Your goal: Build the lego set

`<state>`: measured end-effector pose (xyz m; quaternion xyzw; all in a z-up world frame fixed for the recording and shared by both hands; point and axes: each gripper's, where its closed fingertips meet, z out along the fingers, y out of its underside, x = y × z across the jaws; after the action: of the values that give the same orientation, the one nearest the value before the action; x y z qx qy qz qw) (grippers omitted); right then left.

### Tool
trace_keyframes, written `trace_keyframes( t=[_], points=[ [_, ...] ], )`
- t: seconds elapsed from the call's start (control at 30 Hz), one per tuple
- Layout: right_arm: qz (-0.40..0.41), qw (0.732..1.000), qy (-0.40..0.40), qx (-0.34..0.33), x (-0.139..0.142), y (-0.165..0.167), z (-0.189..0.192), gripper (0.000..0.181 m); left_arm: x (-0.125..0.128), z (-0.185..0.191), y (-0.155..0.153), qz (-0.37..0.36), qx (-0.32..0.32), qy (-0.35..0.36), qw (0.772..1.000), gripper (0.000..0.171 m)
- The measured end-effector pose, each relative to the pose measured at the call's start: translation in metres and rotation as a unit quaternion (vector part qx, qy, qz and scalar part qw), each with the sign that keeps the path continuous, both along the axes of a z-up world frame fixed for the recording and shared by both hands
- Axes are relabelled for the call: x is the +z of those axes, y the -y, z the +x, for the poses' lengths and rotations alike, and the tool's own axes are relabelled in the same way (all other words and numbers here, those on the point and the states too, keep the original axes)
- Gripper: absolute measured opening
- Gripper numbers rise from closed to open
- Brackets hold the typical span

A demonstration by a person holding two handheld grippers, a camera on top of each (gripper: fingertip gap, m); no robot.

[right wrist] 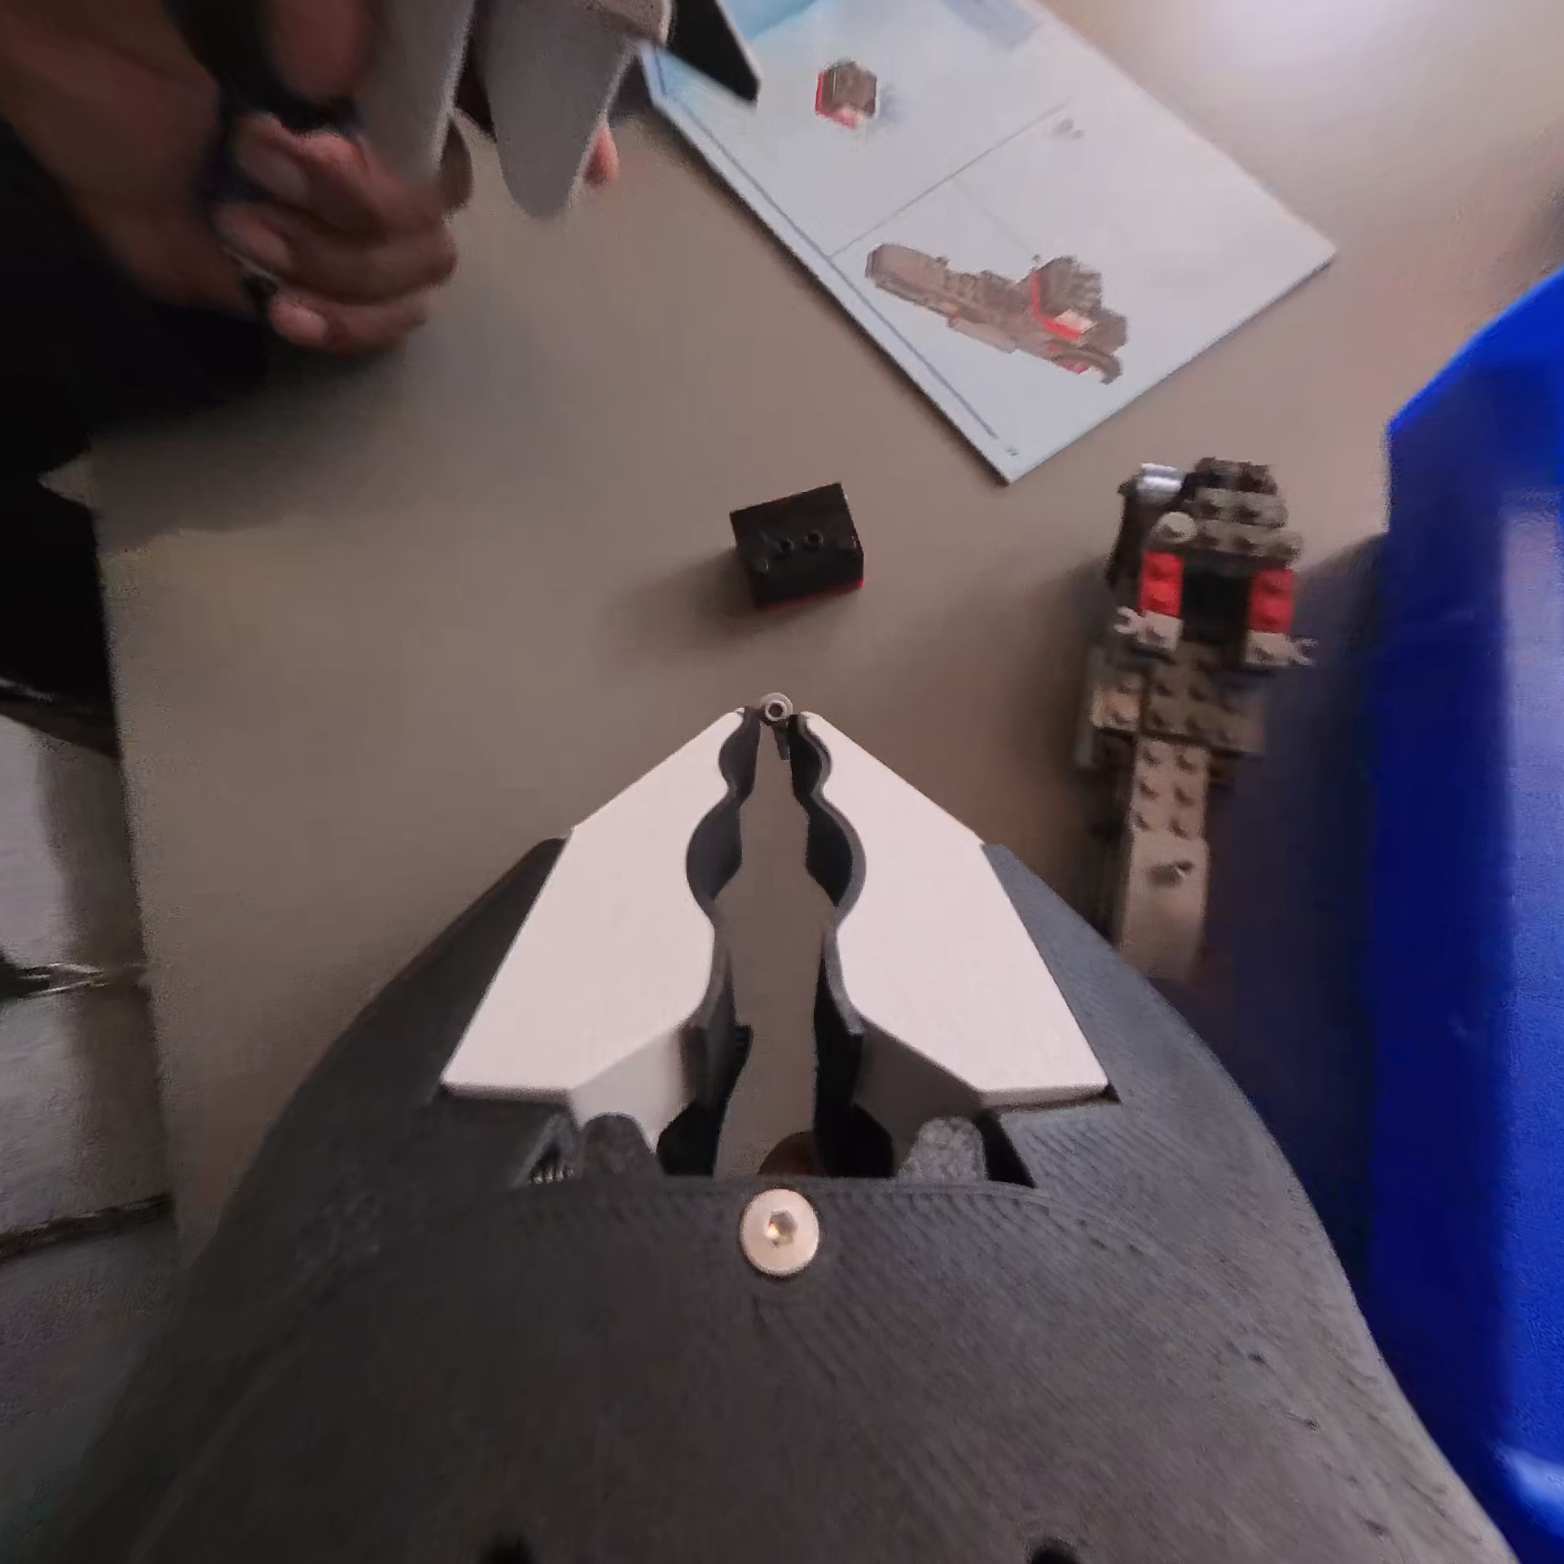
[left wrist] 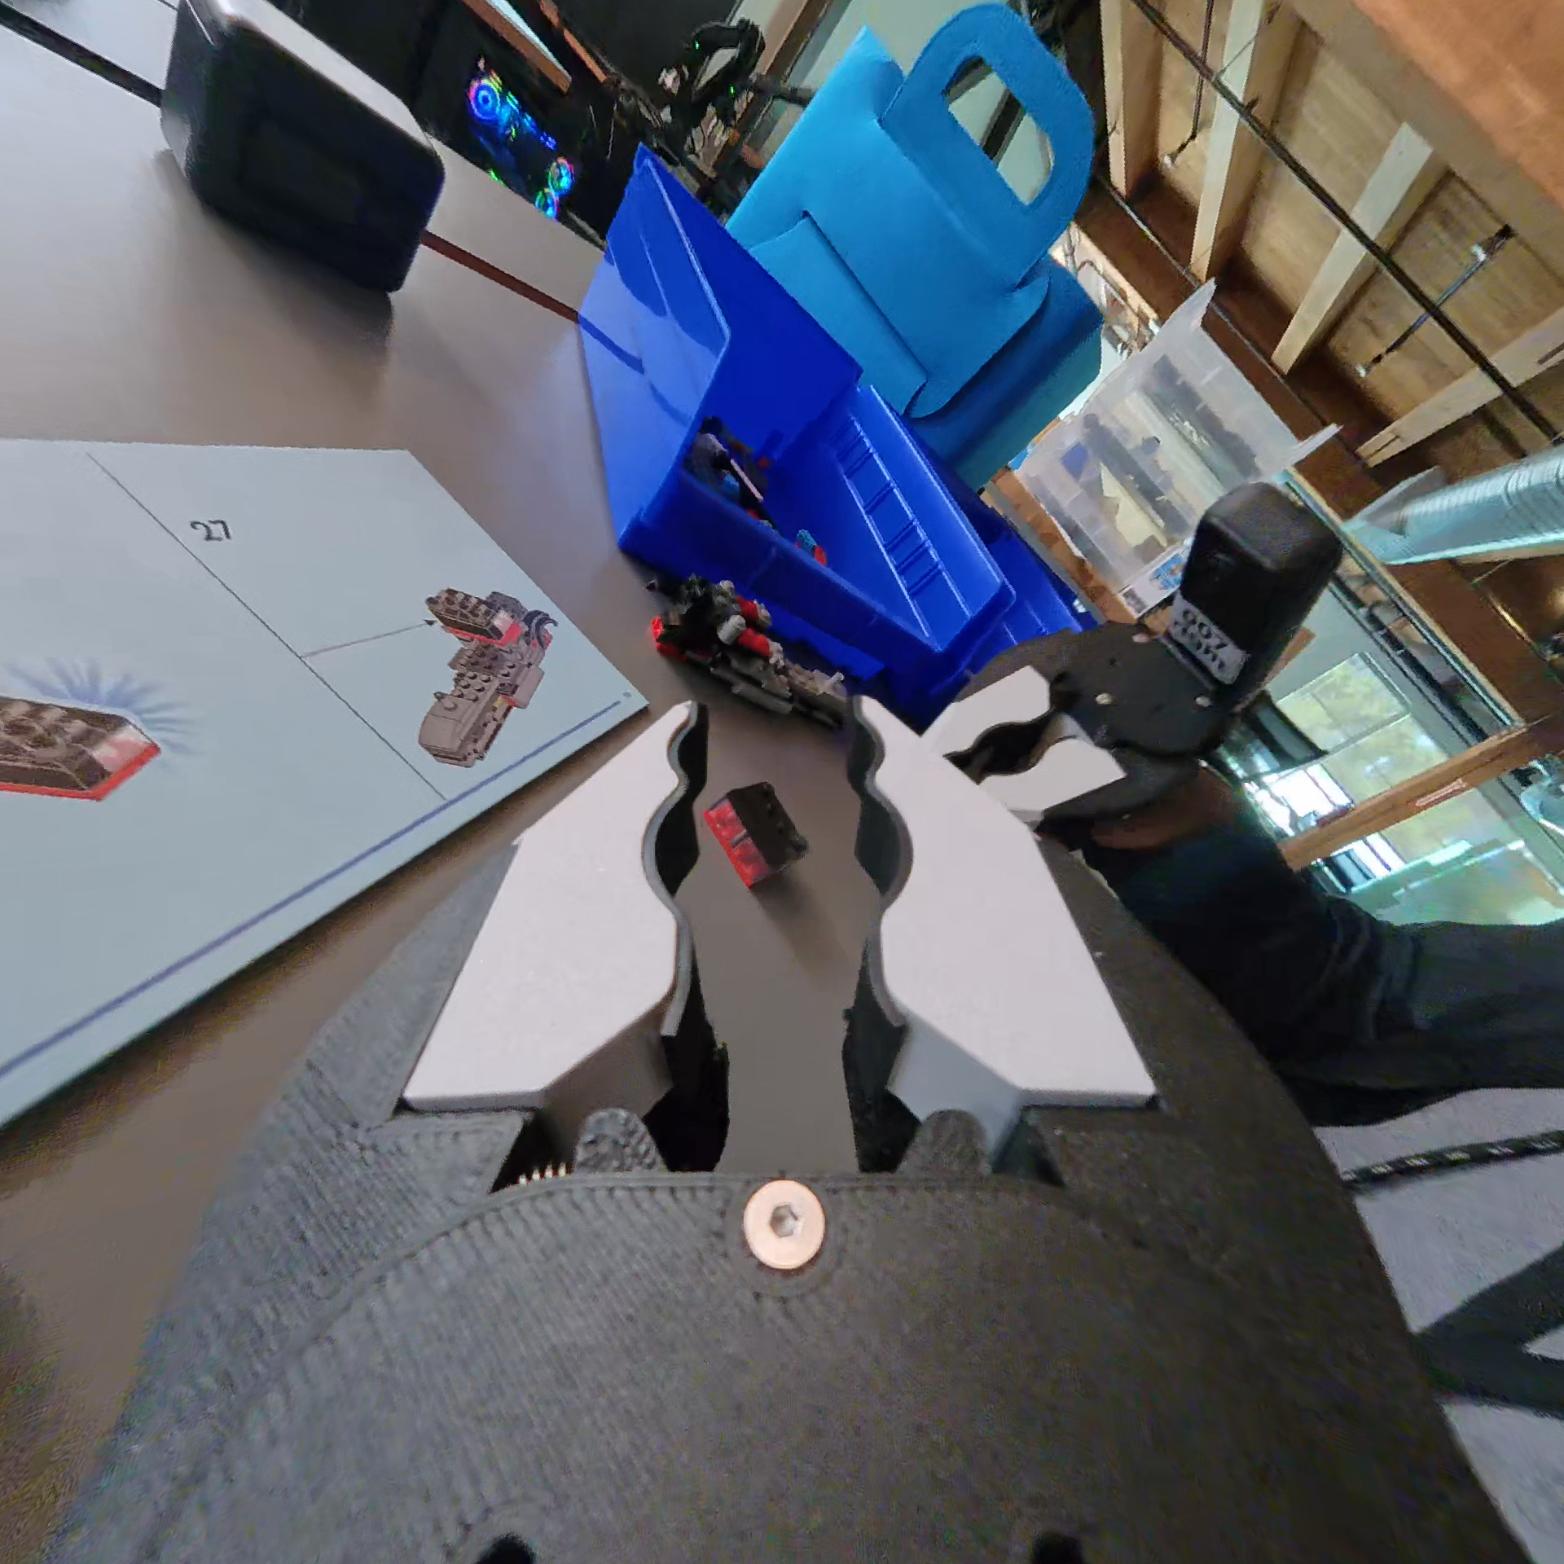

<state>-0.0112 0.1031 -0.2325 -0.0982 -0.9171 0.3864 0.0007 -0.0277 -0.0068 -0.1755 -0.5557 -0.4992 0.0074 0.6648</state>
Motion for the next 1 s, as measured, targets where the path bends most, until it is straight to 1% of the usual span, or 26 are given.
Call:
trace_keyframes(
  t=[0.13, 0.23, 0.3, 0.37, 0.4, 0.43, 0.5, 0.57, 0.63, 0.67, 0.73, 0.8, 0.9, 0.97, 1.0],
  points=[
    [0.053, 0.999, -0.008, 0.005, -0.023, 0.013, -0.002, 0.009, 0.008, -0.008, 0.005, -0.010, -0.028, -0.002, 1.000, 0.034],
    [0.060, 0.998, -0.010, 0.003, -0.023, 0.018, -0.003, 0.012, 0.005, -0.008, 0.001, -0.019, -0.048, -0.005, 0.999, 0.034],
    [0.049, 0.999, -0.020, 0.001, -0.014, 0.019, -0.007, 0.023, 0.001, -0.007, 0.001, -0.003, -0.050, -0.005, 0.999, 0.035],
    [0.015, 0.999, -0.029, 0.007, 0.000, 0.025, -0.011, 0.033, -0.004, -0.006, 0.001, 0.011, -0.050, 0.002, 0.999, 0.034],
    [0.001, 0.999, -0.033, 0.015, 0.005, 0.029, -0.011, 0.039, 0.000, -0.005, 0.001, 0.015, -0.054, -0.007, 0.998, 0.035],
    [-0.007, 0.999, -0.040, 0.024, 0.008, 0.034, -0.013, 0.044, 0.001, -0.005, 0.002, 0.013, -0.051, -0.013, 0.999, 0.035],
    [0.002, 0.998, -0.049, 0.044, 0.001, 0.043, -0.016, 0.049, -0.002, -0.004, -0.001, 0.006, -0.056, -0.006, 0.998, 0.035],
    [0.023, 0.997, -0.050, 0.060, -0.010, 0.050, -0.018, 0.048, -0.007, -0.004, -0.004, -0.009, -0.060, 0.001, 0.998, 0.035],
    [0.031, 0.996, -0.046, 0.076, -0.017, 0.054, -0.017, 0.037, -0.012, -0.004, -0.006, -0.016, -0.063, 0.016, 0.998, 0.035],
    [0.026, 0.995, -0.046, 0.084, -0.016, 0.056, -0.016, 0.036, -0.014, -0.004, -0.008, -0.015, -0.065, 0.027, 0.997, 0.035],
    [0.008, 0.994, -0.054, 0.091, -0.011, 0.056, -0.017, 0.036, -0.019, -0.005, -0.012, 0.001, -0.072, 0.063, 0.995, 0.035],
    [-0.031, 0.992, -0.074, 0.095, 0.003, 0.056, -0.021, 0.036, -0.025, -0.005, -0.019, 0.032, -0.086, 0.109, 0.990, 0.035],
    [-0.083, 0.983, -0.118, 0.114, 0.027, 0.055, -0.021, 0.036, -0.018, -0.005, -0.035, 0.110, -0.114, 0.140, 0.977, 0.037],
    [-0.096, 0.975, -0.145, 0.135, 0.033, 0.056, -0.016, 0.036, -0.013, -0.005, -0.046, 0.154, -0.135, 0.158, 0.966, 0.039],
    [-0.098, 0.971, -0.160, 0.146, 0.034, 0.056, -0.013, 0.036, -0.014, -0.004, -0.051, 0.161, -0.143, 0.166, 0.962, 0.040]
  ],
)
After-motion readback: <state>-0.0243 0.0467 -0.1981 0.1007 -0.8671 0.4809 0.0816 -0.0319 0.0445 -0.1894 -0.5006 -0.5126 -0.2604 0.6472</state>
